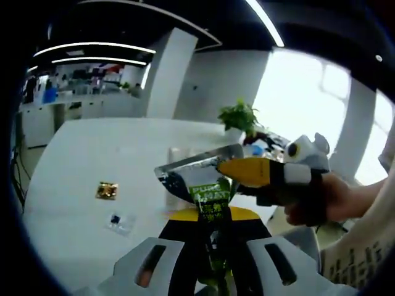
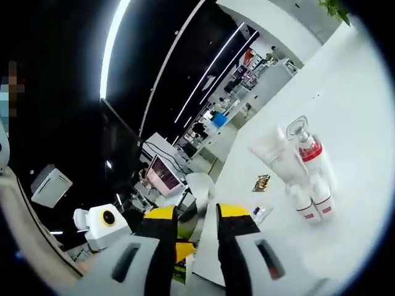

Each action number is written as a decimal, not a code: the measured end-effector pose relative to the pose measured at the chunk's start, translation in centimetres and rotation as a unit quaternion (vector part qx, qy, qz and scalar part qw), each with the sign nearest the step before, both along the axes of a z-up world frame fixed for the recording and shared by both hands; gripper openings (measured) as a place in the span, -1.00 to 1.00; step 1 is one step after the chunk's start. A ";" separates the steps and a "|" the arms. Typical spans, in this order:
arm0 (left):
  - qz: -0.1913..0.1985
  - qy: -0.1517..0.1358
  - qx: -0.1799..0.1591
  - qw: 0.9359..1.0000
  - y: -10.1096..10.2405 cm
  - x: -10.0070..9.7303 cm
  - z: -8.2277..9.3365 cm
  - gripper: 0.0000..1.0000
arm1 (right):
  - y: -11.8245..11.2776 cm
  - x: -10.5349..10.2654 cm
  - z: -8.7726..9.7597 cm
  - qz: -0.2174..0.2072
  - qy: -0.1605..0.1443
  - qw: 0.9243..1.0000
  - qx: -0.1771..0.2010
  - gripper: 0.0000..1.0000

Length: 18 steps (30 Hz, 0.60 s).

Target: Arrange the skincare products in the storage area until every visible bottle or jar stands upright without overlapping.

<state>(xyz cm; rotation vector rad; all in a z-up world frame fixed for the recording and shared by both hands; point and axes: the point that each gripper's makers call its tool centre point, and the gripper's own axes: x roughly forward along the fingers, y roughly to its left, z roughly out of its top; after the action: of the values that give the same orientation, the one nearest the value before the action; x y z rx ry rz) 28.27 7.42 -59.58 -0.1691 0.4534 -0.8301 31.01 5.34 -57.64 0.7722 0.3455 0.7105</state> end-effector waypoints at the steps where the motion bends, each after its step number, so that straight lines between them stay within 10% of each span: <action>1: -0.002 0.001 0.001 1.000 -0.1 0.0 0.0 -0.77 | 0.0 0.0 0.0 -0.001 0.003 1.000 0.004 -0.58; 10: -0.006 0.020 0.010 1.000 0.1 0.0 -1.0 -0.43 | 0.3 -0.5 0.2 0.016 0.006 1.000 0.009 -0.83; 18: -0.055 0.032 -0.024 0.998 -0.7 -0.8 -0.1 0.48 | -0.7 -0.8 0.1 0.020 0.012 0.999 0.027 -0.98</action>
<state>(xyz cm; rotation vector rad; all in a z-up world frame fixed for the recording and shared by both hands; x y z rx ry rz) 27.46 6.68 -59.66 -0.2179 0.5066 -0.9452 30.17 4.69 -57.56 0.8273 0.3657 0.7519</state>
